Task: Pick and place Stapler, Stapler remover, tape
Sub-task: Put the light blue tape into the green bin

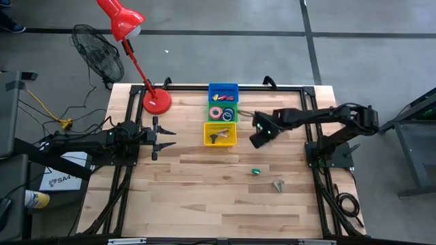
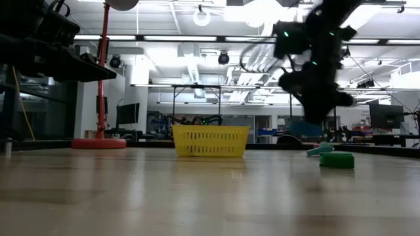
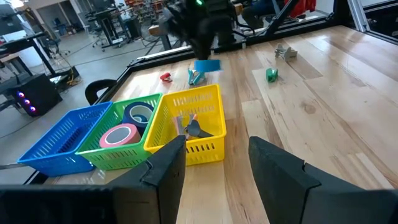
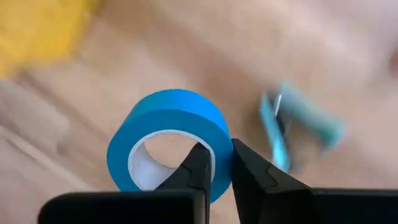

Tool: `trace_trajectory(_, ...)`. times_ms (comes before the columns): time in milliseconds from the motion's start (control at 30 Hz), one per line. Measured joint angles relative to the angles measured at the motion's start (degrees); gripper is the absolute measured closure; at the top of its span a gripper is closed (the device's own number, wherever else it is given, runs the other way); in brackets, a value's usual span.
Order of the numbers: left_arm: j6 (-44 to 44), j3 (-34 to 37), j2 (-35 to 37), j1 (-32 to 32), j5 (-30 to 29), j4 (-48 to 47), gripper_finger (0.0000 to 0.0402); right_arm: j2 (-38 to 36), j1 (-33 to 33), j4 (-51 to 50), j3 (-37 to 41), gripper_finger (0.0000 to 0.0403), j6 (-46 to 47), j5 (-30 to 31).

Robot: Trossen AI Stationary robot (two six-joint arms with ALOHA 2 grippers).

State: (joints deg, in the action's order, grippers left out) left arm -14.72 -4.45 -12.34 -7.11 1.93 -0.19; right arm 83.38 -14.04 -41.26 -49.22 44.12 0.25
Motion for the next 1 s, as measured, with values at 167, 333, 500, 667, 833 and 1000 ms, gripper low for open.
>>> trace_trajectory(167,0.0,0.0,0.0,0.0,0.0,0.0,0.0229,3.9,-2.3,0.0,-9.7,0.0375,-12.7,11.8)
trace_trajectory(333,0.0,0.0,0.0,0.0,0.0,0.0,0.0229,10.7,-4.1,2.3,-19.8,0.0375,-24.3,23.5)
trace_trajectory(500,0.0,0.0,0.0,0.0,0.0,0.0,0.0229,18.2,-6.4,8.1,-27.4,0.0375,-32.0,26.5)
trace_trajectory(667,0.0,0.0,0.0,0.0,0.0,0.0,0.0229,26.3,-8.1,10.6,-34.9,0.0375,-35.4,26.0)
trace_trajectory(833,0.0,0.0,0.0,0.0,0.0,0.0,0.0229,31.0,-9.4,10.5,-39.7,0.0375,-36.4,25.7)
trace_trajectory(1000,0.0,0.0,0.0,0.0,0.0,0.0,0.0229,33.5,-9.6,10.7,-40.8,0.0375,-37.1,26.4)
